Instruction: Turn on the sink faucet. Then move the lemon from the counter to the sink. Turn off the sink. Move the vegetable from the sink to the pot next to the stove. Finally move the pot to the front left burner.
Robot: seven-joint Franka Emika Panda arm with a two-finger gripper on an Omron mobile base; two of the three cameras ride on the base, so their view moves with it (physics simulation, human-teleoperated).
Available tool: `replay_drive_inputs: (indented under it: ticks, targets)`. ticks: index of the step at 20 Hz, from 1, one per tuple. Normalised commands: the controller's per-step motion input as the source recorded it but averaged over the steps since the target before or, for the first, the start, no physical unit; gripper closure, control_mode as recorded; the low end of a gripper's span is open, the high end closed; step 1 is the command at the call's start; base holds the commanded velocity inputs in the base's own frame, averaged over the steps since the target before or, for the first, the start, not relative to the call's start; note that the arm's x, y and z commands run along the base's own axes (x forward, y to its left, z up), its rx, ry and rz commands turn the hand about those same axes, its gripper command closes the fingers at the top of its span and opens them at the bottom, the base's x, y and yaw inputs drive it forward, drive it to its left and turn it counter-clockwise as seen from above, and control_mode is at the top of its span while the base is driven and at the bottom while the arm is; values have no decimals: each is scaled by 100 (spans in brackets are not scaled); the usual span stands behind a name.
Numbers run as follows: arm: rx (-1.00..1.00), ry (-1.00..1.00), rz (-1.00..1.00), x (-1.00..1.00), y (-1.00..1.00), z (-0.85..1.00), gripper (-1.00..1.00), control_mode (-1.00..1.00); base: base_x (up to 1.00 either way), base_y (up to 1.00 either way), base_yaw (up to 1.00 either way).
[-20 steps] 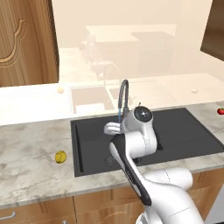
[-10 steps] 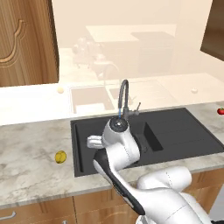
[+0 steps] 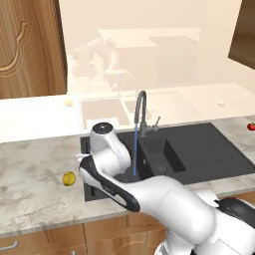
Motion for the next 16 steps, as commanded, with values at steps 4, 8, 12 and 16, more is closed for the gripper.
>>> replay_drive_inputs:
  ticks: [4, 8, 12, 16]
  targets:
    - [-2, 11, 0, 16, 72, -12, -100, -100, 0, 0, 0]
    - [0, 4, 0, 19, 67, -7, -100, -100, 0, 0, 0]
    - [0, 0, 0, 21, 46, -19, -100, -100, 0, 0, 0]
    - [0, 0, 0, 23, 36, -32, -100, -100, 0, 0, 0]
